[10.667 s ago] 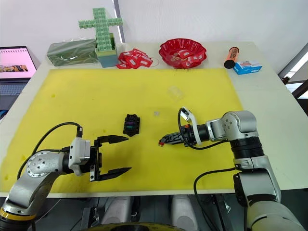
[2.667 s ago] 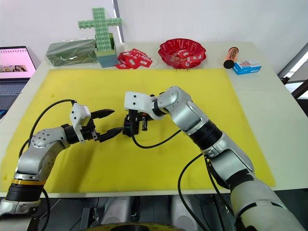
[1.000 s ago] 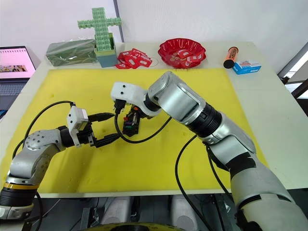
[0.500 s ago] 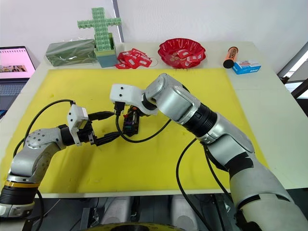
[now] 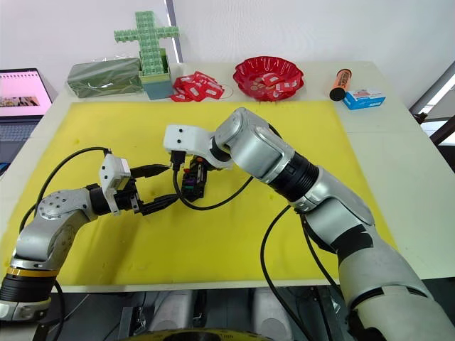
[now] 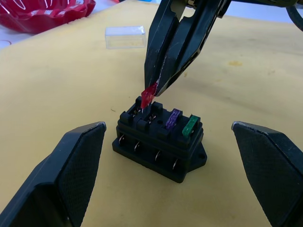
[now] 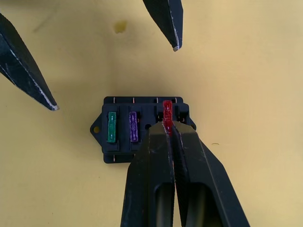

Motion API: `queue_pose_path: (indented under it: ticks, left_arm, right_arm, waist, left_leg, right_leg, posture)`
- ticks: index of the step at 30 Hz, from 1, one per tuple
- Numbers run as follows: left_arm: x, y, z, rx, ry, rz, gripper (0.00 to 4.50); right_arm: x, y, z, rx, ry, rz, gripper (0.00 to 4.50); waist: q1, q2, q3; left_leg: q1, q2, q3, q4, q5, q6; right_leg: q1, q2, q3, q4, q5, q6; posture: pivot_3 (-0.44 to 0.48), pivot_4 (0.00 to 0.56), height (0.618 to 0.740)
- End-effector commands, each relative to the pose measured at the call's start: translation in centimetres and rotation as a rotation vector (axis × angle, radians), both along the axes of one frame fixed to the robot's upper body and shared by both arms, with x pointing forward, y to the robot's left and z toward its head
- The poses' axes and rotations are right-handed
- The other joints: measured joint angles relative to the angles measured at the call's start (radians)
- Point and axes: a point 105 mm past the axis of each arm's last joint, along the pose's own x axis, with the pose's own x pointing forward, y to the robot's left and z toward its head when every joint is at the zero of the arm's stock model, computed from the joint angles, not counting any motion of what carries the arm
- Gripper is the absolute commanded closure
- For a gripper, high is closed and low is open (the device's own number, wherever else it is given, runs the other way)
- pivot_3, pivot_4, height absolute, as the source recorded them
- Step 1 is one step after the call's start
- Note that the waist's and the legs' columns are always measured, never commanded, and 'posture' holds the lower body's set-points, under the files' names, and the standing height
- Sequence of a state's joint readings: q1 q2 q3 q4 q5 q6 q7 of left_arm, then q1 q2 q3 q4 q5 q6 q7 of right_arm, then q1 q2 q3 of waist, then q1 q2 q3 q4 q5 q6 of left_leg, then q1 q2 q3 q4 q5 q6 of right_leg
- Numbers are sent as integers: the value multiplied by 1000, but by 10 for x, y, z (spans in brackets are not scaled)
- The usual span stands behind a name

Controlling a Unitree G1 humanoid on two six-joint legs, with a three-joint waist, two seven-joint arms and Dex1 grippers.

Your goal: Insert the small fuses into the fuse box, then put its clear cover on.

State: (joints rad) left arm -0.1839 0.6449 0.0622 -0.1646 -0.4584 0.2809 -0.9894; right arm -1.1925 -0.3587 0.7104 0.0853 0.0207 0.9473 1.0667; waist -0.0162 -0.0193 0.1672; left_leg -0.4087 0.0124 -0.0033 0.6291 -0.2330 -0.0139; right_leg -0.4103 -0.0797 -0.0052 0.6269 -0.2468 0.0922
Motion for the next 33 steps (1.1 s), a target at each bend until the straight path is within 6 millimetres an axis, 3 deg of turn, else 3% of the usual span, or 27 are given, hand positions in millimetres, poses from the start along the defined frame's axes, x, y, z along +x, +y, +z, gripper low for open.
queue_pose_path:
  ticks: [1, 33]
  left_arm:
    - [0, -1, 12, 8, -46, -5, 0]
    - [2, 8, 2, 16, -36, 3, 0]
  right_arm:
    - [-1, 5, 5, 6, -26, 20, 4471]
    - [1, -1, -9, -27, -10, 5, 4471]
  waist:
    - [0, 0, 0]
    - [1, 0, 0]
  left_leg:
    - [0, 0, 0, 0, 0, 0]
    - [0, 0, 0, 0, 0, 0]
  right_leg:
    - [0, 0, 0, 0, 0, 0]
    - [0, 0, 0, 0, 0, 0]
  posture:
    - [0, 150, 740]
    - [0, 150, 740]
